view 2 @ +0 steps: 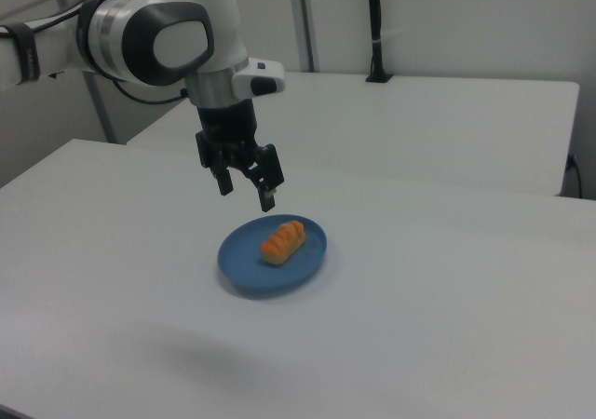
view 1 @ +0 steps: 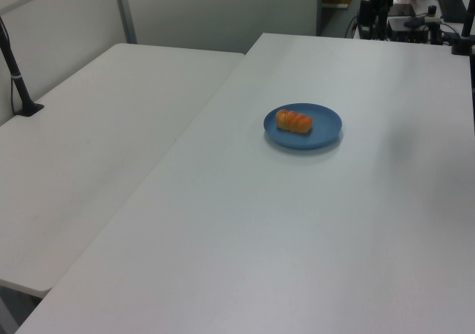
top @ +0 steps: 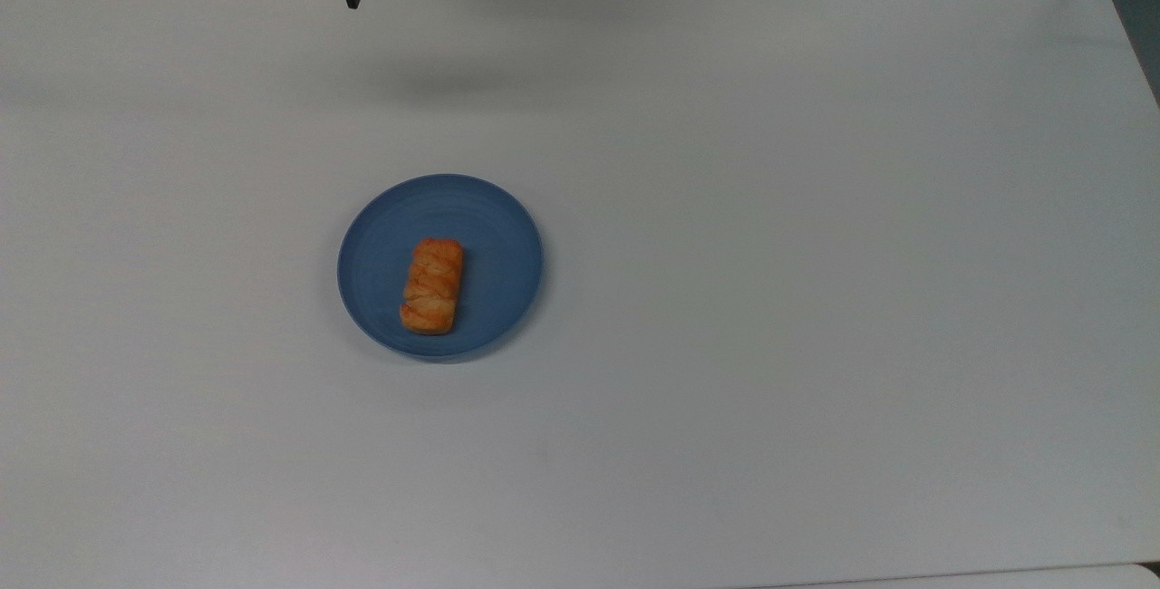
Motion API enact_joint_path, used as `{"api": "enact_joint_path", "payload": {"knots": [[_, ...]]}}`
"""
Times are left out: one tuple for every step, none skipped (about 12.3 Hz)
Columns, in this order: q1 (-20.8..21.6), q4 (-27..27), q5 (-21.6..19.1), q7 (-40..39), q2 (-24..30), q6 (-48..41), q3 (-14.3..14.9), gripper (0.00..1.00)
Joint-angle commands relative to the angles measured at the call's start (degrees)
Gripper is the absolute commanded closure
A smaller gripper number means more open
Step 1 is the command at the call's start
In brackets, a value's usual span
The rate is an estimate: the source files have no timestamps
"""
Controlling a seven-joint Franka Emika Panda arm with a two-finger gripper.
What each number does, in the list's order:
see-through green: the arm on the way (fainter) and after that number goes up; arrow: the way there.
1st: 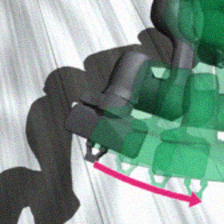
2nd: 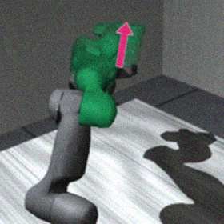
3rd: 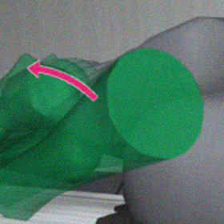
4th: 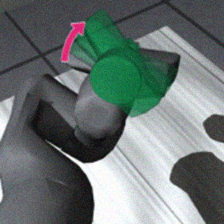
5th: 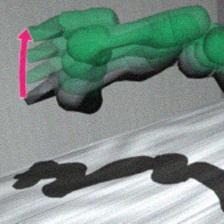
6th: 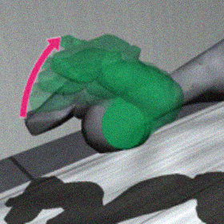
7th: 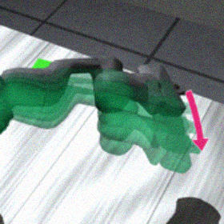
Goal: Put the bread on the table
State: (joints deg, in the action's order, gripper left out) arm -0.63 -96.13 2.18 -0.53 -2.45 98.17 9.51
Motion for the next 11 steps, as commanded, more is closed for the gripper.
{"api": "enact_joint_path", "payload": {"knots": [[-0.4, 2.5, 0.4, -1.9, -0.7, -0.1, 0.2, 0.0], [-2.2, 2.9, -0.6, -3.0, -0.6, -0.1, 0.4, 0.0], [-3.1, 3.5, -0.9, -3.7, -0.6, -0.3, 0.2, 0.0], [-3.4, 3.9, -2.0, -3.9, -0.6, -0.2, 0.2, 0.0], [-3.5, 3.9, -3.0, -4.0, -0.6, -0.3, 0.3, 0.0], [-3.6, 4.0, -3.7, -4.0, -0.6, -0.2, 0.3, 0.0], [-3.7, 4.2, -4.5, -4.0, -0.7, -0.1, 0.3, 0.0], [-3.9, 5.2, -5.7, -4.0, -0.6, -0.3, 0.4, 0.0], [-5.4, 5.5, -7.1, -4.0, -0.2, -0.8, 0.4, 0.0], [-5.9, 5.6, -7.5, -4.2, 0.0, -0.8, 0.4, 0.0], [-5.9, 5.7, -7.7, -4.7, 0.0, -0.7, 0.3, 0.0]]}}
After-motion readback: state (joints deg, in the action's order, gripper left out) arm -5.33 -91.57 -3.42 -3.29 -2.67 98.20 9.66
